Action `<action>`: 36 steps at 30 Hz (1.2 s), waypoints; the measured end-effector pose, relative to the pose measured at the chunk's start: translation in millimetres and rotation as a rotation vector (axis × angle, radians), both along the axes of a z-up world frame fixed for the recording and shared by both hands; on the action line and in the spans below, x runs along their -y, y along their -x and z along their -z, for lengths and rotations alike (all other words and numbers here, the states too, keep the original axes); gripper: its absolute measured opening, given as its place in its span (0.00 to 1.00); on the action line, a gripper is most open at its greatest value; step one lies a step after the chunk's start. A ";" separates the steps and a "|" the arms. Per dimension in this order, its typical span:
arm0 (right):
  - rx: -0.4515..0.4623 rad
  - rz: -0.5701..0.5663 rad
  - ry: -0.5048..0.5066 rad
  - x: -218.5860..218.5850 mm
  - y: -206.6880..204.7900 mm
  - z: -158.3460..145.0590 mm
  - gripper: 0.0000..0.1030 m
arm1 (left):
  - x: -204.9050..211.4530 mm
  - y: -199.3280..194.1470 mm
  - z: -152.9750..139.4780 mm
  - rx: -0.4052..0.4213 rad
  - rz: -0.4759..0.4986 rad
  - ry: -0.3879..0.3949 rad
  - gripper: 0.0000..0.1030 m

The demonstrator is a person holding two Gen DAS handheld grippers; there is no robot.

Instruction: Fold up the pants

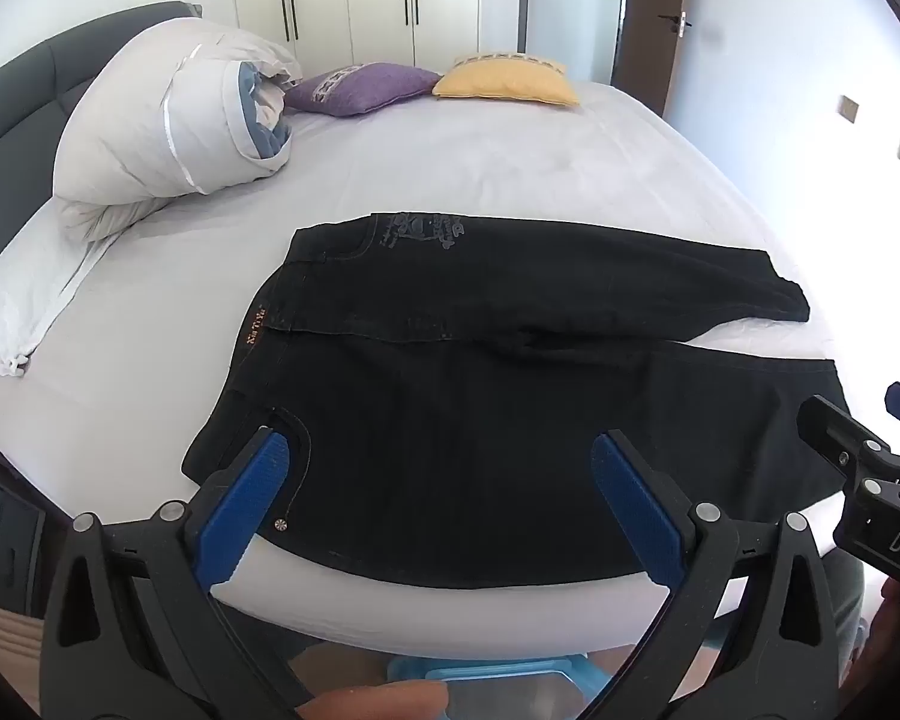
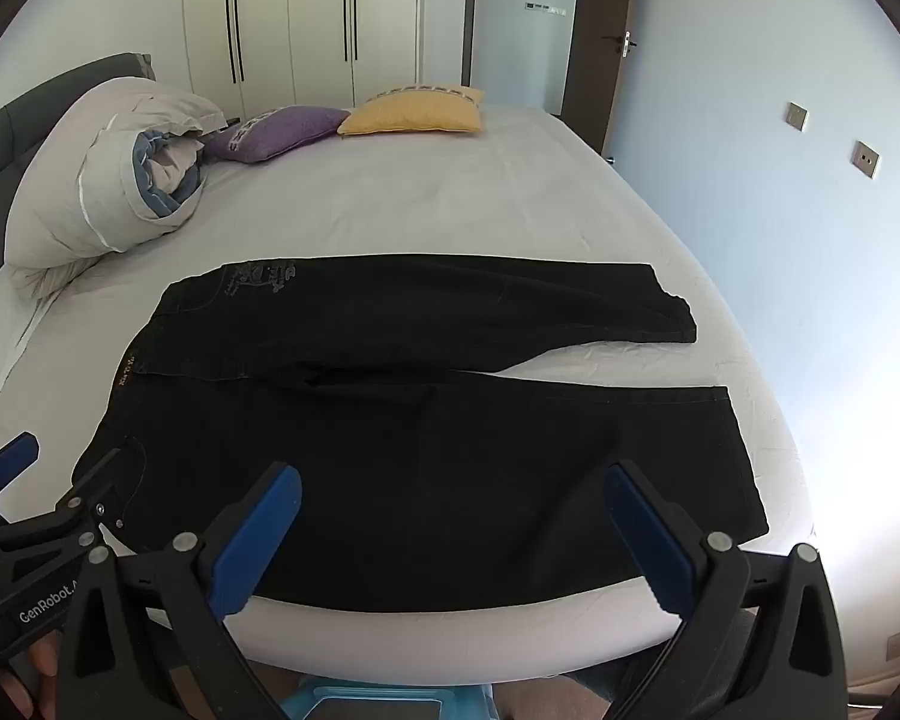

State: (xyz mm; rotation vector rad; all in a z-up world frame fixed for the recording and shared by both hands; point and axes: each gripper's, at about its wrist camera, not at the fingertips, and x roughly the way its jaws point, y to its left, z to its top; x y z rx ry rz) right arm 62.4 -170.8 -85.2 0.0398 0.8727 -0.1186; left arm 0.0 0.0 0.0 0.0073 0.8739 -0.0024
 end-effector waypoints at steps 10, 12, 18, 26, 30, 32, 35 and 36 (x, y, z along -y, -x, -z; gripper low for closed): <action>-0.002 -0.012 0.006 -6.8 -2.4 2.1 1.00 | -0.2 0.3 -0.1 0.005 0.001 0.000 1.00; -0.002 -0.013 0.008 -8.3 -1.9 3.0 1.00 | -0.3 0.2 -0.1 0.005 -0.001 0.000 1.00; -0.004 -0.014 0.013 -9.9 0.3 6.0 1.00 | -1.5 5.8 8.8 0.003 -0.005 -0.003 1.00; -0.006 -0.015 0.018 -11.6 1.7 8.8 1.00 | -4.4 2.7 14.8 -0.004 -0.004 0.000 1.00; -0.006 -0.015 0.020 -12.0 1.7 9.7 1.00 | -4.7 2.7 15.0 -0.004 -0.005 0.000 1.00; -0.006 -0.016 0.020 -11.9 2.1 11.0 1.00 | -4.9 2.6 15.2 -0.006 -0.004 0.001 1.00; -0.007 -0.016 0.019 -11.8 2.4 12.1 1.00 | -5.1 2.1 14.4 -0.007 -0.004 0.002 1.00; -0.008 -0.017 0.018 -11.8 2.3 13.2 1.00 | -6.0 3.4 15.8 -0.007 -0.003 0.001 1.00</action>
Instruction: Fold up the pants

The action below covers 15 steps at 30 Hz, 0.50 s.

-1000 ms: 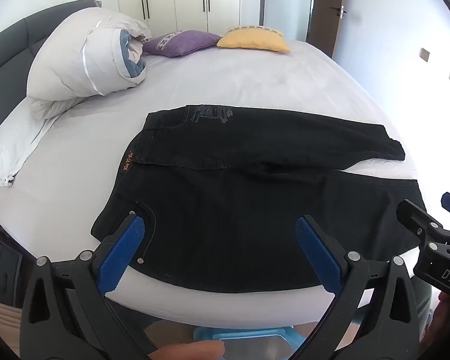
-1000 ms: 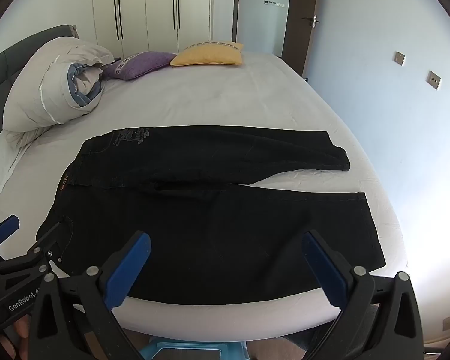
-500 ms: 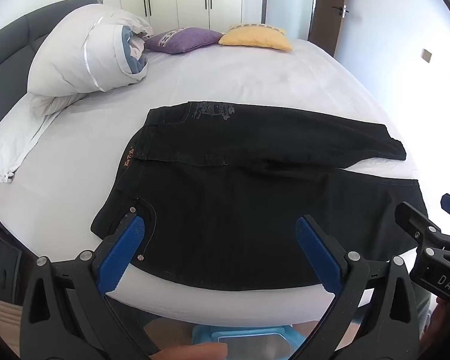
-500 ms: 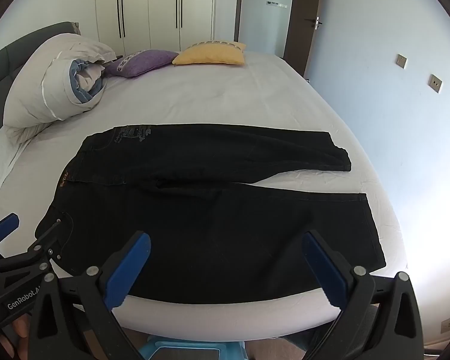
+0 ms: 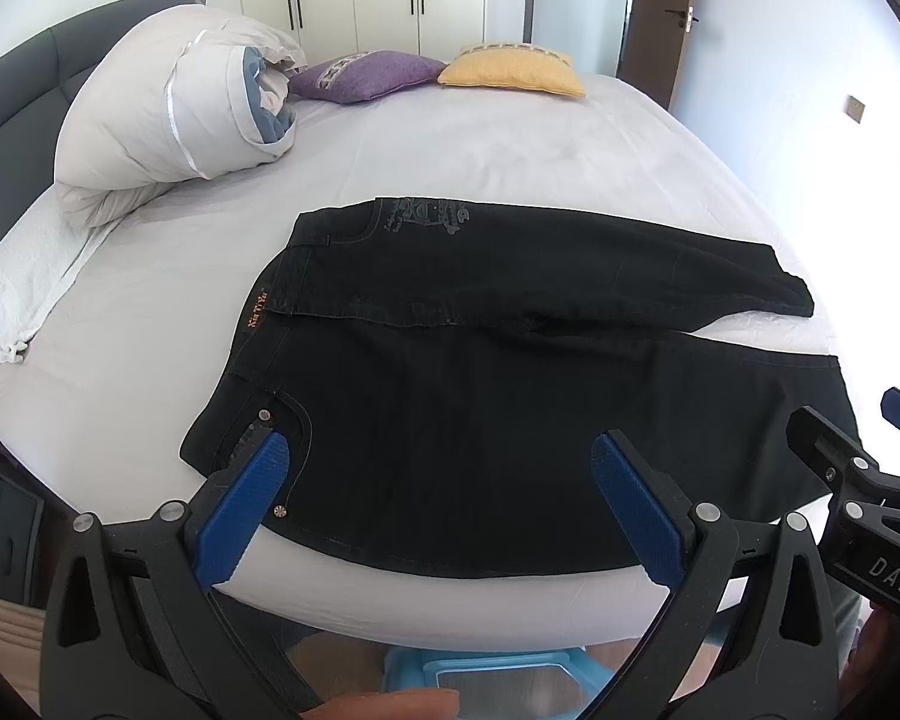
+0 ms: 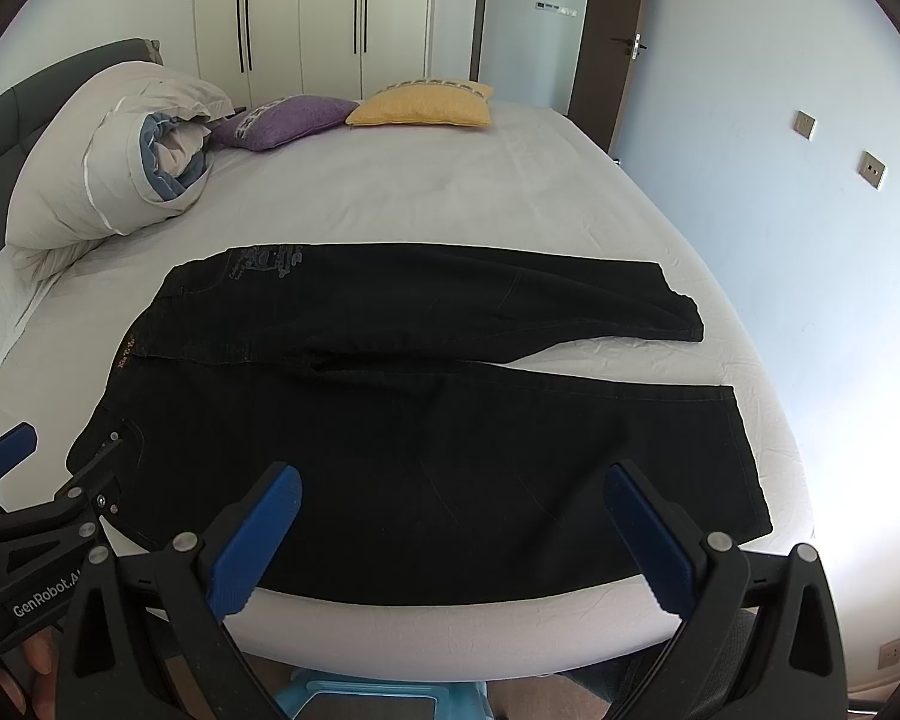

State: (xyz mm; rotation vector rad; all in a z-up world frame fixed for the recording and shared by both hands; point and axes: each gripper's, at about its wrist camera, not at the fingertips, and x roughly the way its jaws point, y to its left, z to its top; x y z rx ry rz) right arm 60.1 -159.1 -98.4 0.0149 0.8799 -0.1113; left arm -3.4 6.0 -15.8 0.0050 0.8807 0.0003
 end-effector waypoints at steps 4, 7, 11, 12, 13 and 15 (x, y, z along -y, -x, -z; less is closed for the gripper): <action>-0.001 -0.003 0.002 -0.9 0.8 3.1 1.00 | 0.0 0.2 1.0 -0.001 0.000 0.001 1.00; -0.002 -0.003 0.001 -1.2 0.7 3.7 1.00 | -0.5 1.5 5.5 -0.002 0.001 -0.001 1.00; -0.003 -0.003 0.002 -1.9 0.6 3.6 1.00 | -1.0 0.1 4.4 -0.004 0.001 0.000 1.00; -0.003 -0.003 0.002 -2.0 0.8 4.0 1.00 | -0.9 -0.1 4.5 -0.005 0.000 0.000 1.00; -0.003 -0.003 0.002 -2.2 1.0 4.3 1.00 | -0.8 -0.2 4.2 -0.005 0.000 0.000 1.00; -0.002 -0.004 0.003 -2.2 1.2 4.7 1.00 | -0.7 0.0 4.7 -0.005 0.000 0.000 1.00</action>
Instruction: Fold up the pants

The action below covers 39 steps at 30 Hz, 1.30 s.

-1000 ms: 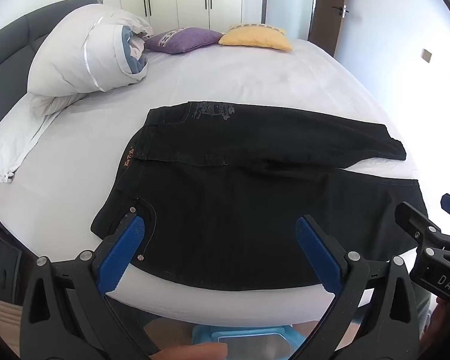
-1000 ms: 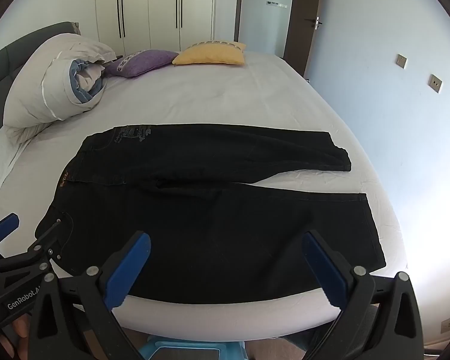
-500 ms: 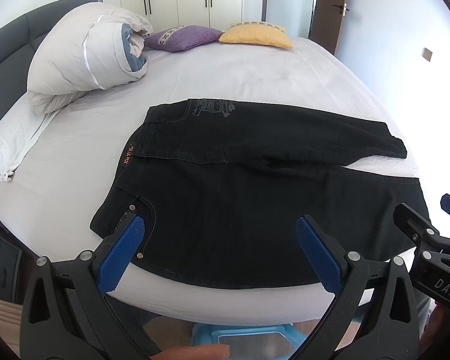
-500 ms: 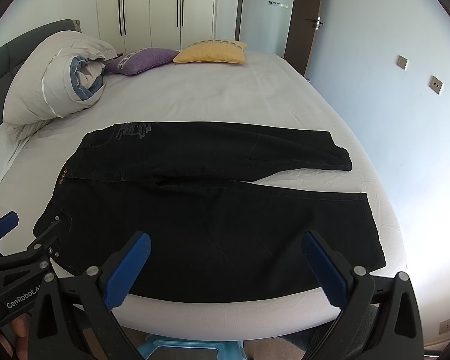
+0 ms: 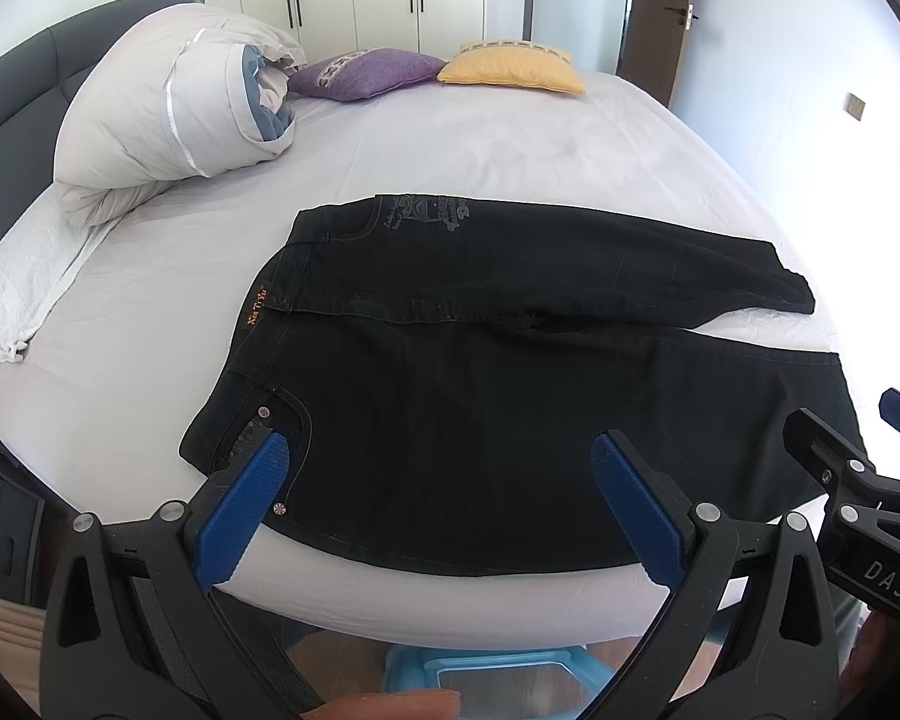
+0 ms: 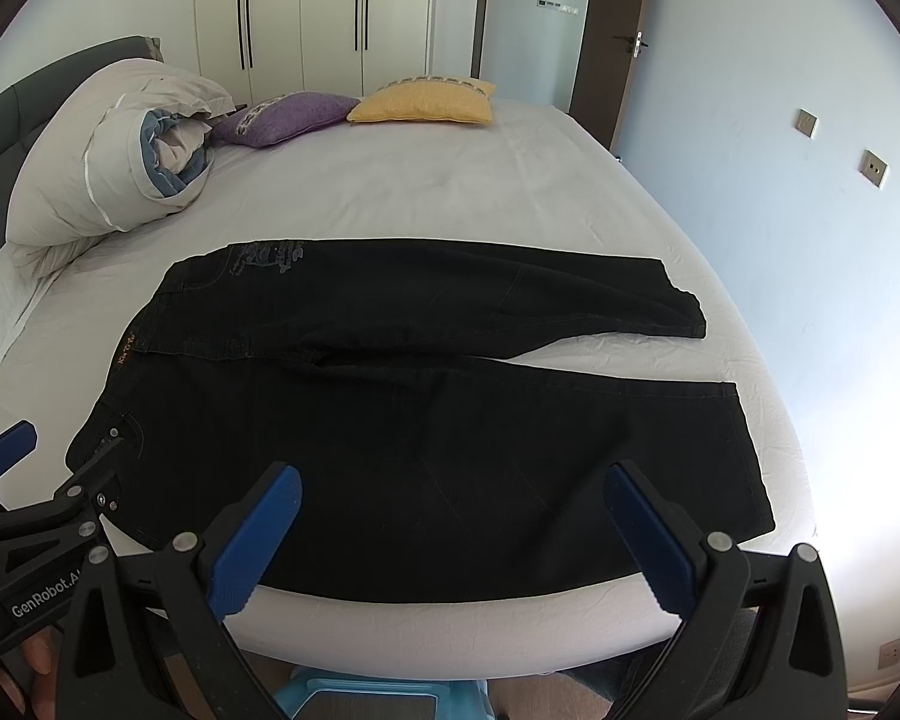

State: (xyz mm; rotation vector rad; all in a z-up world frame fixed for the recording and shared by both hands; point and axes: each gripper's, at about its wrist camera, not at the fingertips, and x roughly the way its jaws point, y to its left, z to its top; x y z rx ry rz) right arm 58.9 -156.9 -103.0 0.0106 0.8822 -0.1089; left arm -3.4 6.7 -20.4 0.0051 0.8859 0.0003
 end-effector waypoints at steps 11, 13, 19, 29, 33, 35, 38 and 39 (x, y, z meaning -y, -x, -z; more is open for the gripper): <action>-0.003 0.000 0.001 -2.4 0.2 2.7 1.00 | -0.1 -0.8 -0.1 -0.003 0.001 0.000 1.00; -0.002 0.000 0.000 -2.4 0.2 2.7 1.00 | -0.1 -0.9 -0.8 -0.002 0.000 0.000 1.00; -0.003 -0.002 0.002 -4.7 1.9 5.3 1.00 | 0.0 -1.3 -1.3 -0.003 0.000 0.000 1.00; -0.005 -0.003 0.002 -6.2 2.3 6.3 1.00 | -0.6 -0.3 0.8 -0.004 -0.001 -0.001 1.00; -0.006 -0.004 0.001 -7.2 2.7 6.9 1.00 | -0.3 -0.9 -0.6 -0.005 0.000 0.000 1.00; -0.007 -0.005 0.001 -8.3 2.1 6.8 1.00 | -0.3 -0.8 0.1 -0.005 0.001 0.000 1.00; -0.009 -0.007 0.002 -9.4 1.7 7.0 1.00 | -1.6 -1.2 1.2 -0.005 0.000 0.000 1.00; -0.009 -0.007 0.002 -9.6 2.0 7.3 1.00 | -1.5 -1.1 1.2 -0.006 0.000 0.000 1.00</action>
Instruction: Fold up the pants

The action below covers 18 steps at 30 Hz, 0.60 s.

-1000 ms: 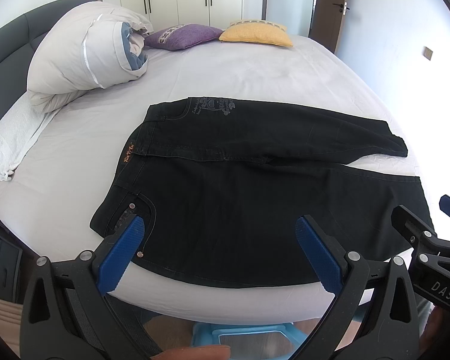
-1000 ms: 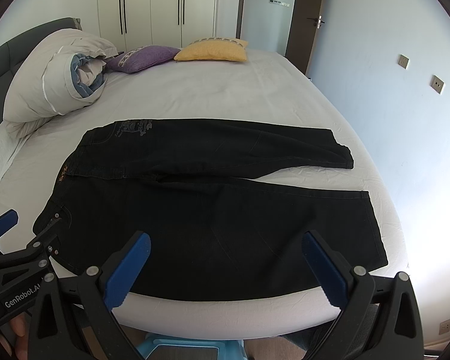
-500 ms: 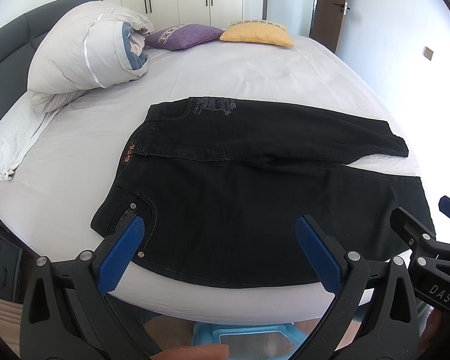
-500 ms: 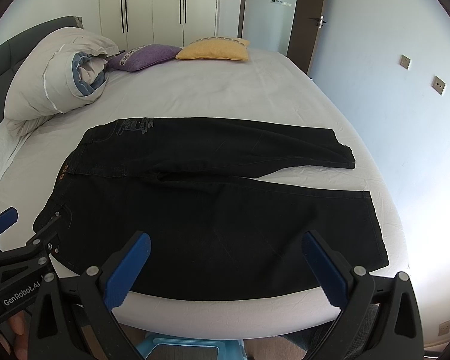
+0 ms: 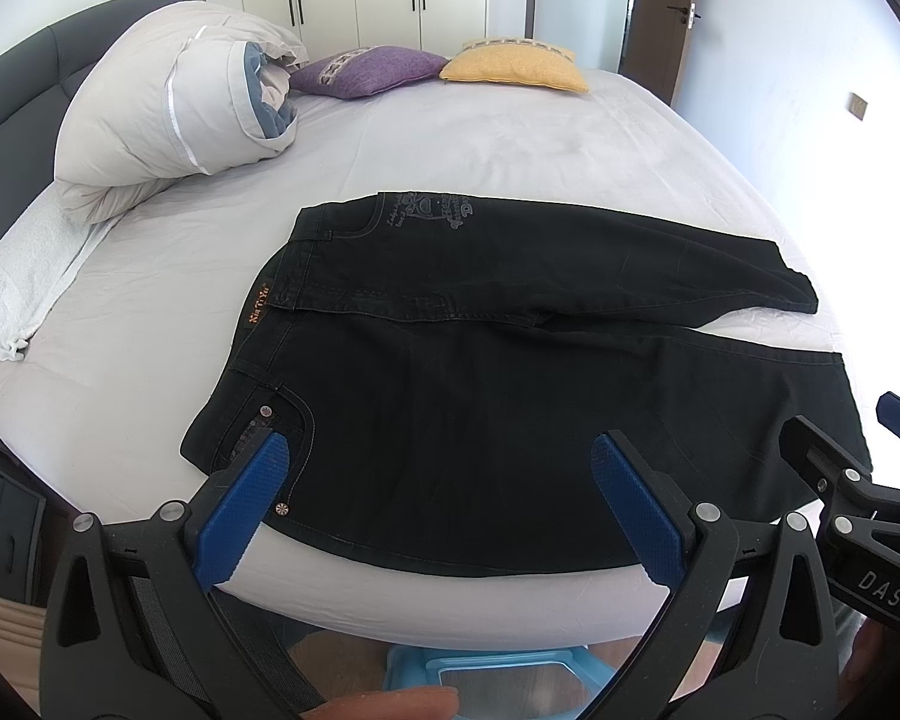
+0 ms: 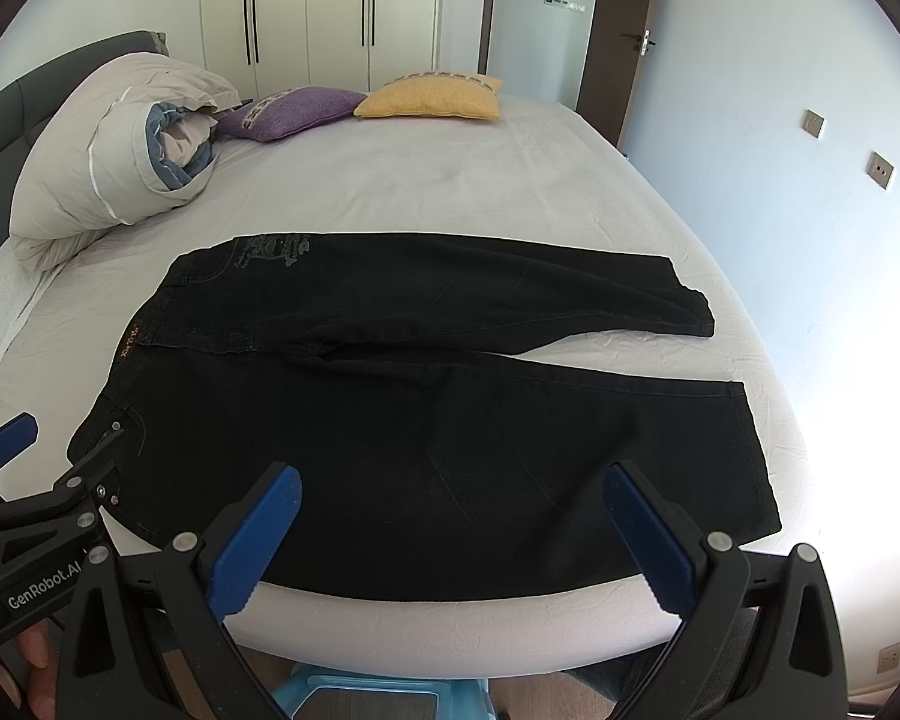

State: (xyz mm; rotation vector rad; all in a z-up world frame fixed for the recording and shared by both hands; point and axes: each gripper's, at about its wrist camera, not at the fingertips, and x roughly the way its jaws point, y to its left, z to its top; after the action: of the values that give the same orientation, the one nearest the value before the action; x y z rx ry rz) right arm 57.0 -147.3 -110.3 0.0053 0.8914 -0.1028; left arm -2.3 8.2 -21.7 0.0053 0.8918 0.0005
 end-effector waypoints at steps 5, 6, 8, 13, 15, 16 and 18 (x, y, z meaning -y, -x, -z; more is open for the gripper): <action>-0.001 0.001 0.000 -0.8 0.5 0.7 1.00 | -1.4 0.8 4.5 -0.003 -0.001 0.001 1.00; -0.003 0.000 -0.001 -0.9 0.1 1.3 1.00 | -2.8 0.9 5.7 -0.003 -0.001 0.002 1.00; -0.005 -0.002 -0.001 -1.4 -0.7 2.5 1.00 | -6.3 0.9 8.6 -0.005 -0.002 0.004 1.00; -0.009 -0.003 -0.001 -1.6 -1.6 3.5 1.00 | -9.3 0.3 10.8 -0.012 -0.006 0.005 1.00; -0.011 -0.004 -0.002 -0.8 -2.7 4.9 1.00 | -10.2 0.0 12.3 -0.017 -0.005 0.010 1.00; -0.013 -0.005 -0.003 -0.5 -3.7 5.6 1.00 | -10.3 -1.4 12.5 -0.019 -0.004 0.011 1.00; -0.015 -0.009 -0.003 0.0 -4.5 7.3 1.00 | -13.0 -3.6 15.5 -0.027 0.000 0.019 1.00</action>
State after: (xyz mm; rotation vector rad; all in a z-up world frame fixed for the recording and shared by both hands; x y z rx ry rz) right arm 61.4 -147.3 -117.6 0.0030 0.9067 -0.0930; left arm 1.3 21.2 -37.2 -0.0123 0.9184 -0.0078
